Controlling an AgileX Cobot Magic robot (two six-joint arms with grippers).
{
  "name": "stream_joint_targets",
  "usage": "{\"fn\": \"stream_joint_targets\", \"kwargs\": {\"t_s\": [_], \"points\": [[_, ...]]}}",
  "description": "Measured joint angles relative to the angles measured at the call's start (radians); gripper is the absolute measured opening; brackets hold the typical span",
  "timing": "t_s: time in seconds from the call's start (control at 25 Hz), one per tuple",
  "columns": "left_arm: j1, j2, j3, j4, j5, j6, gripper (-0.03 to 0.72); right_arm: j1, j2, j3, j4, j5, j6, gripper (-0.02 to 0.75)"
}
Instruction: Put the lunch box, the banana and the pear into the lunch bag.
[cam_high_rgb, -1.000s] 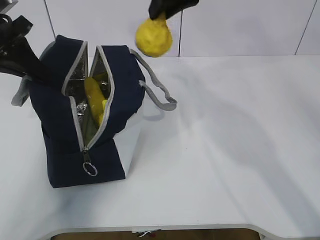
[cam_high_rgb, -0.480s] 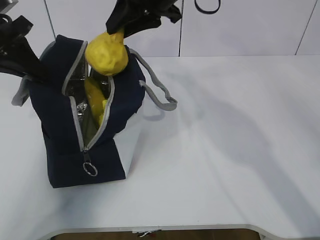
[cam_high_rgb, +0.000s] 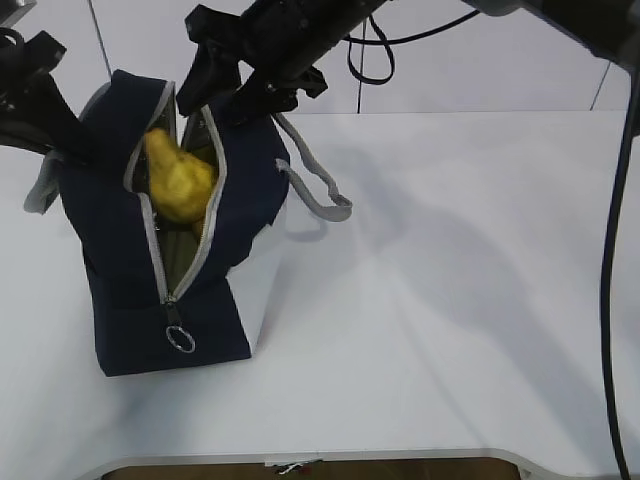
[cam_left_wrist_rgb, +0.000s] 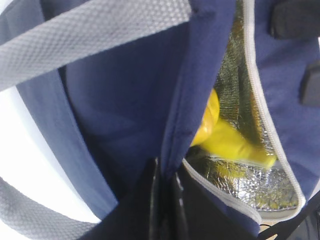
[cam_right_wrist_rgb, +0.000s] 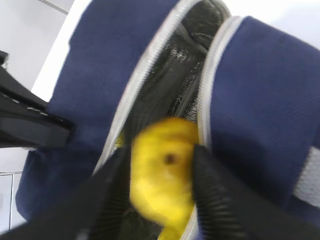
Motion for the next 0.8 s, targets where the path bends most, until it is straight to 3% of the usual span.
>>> {"fn": "stream_joint_targets", "kwargs": {"t_s": [0.08, 0.16, 0.28, 0.52, 0.8], "points": [[0.0, 0.0, 0.0, 0.0, 0.0, 0.0, -0.001, 0.0, 0.0, 0.0, 0.003, 0.0, -0.001, 0.555], [0.0, 0.0, 0.0, 0.0, 0.0, 0.0, -0.001, 0.0, 0.0, 0.0, 0.003, 0.012, -0.002, 0.596], [0.0, 0.0, 0.0, 0.0, 0.0, 0.0, -0.001, 0.002, -0.014, 0.0, -0.034, 0.024, -0.002, 0.592], [0.0, 0.0, 0.0, 0.0, 0.0, 0.0, -0.001, 0.002, -0.103, 0.0, -0.236, 0.035, 0.013, 0.565], [0.0, 0.0, 0.0, 0.0, 0.0, 0.0, -0.001, 0.002, -0.112, 0.064, -0.284, 0.035, 0.029, 0.563]]}}
